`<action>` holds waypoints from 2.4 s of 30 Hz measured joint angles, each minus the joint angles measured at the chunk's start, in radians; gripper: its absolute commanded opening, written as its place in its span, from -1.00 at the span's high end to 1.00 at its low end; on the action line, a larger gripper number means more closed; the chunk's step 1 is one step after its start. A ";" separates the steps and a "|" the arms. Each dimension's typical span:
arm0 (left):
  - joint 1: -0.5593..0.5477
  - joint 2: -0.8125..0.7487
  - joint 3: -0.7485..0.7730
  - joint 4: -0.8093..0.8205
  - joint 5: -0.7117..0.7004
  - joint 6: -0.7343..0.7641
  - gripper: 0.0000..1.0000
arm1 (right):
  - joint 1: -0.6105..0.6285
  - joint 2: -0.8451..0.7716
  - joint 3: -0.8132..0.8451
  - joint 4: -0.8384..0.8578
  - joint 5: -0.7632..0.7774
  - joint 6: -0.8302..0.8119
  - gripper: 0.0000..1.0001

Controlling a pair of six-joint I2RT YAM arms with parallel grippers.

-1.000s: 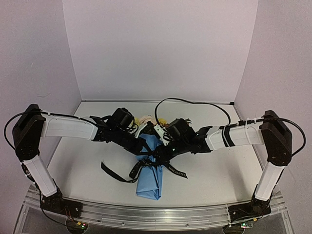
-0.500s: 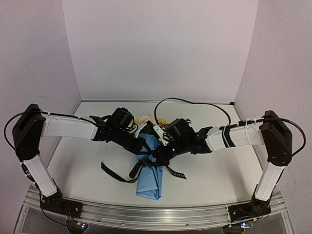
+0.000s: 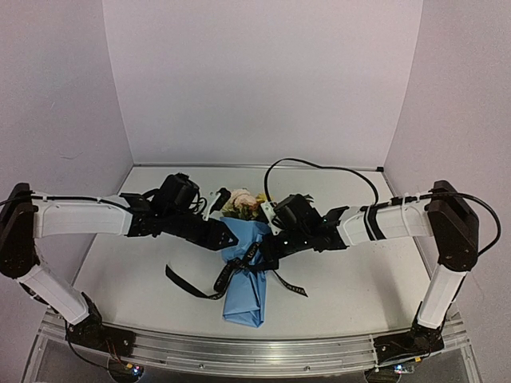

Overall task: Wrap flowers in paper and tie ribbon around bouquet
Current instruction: Cross the half-tied ribbon over the folded bouquet.

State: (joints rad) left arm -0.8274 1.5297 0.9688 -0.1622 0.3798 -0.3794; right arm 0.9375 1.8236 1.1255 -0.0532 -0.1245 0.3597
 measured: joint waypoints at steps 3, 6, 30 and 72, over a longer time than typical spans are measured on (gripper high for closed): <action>0.000 -0.070 -0.067 0.000 -0.037 -0.019 0.34 | -0.002 0.000 0.000 0.001 0.014 0.028 1.00; -0.009 -0.092 -0.130 -0.006 -0.058 -0.032 0.34 | -0.001 0.000 0.000 0.002 0.018 0.051 1.00; -0.102 0.062 -0.110 -0.060 -0.123 -0.018 1.00 | -0.001 0.000 0.000 0.007 0.019 0.091 1.00; -0.219 0.013 0.068 0.038 0.059 -0.074 0.06 | -0.090 0.060 0.077 0.096 -0.358 0.219 1.00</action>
State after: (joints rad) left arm -1.0462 1.5432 1.0368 -0.1244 0.4387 -0.4538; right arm 0.8474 1.8833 1.2026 0.0428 -0.4821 0.5788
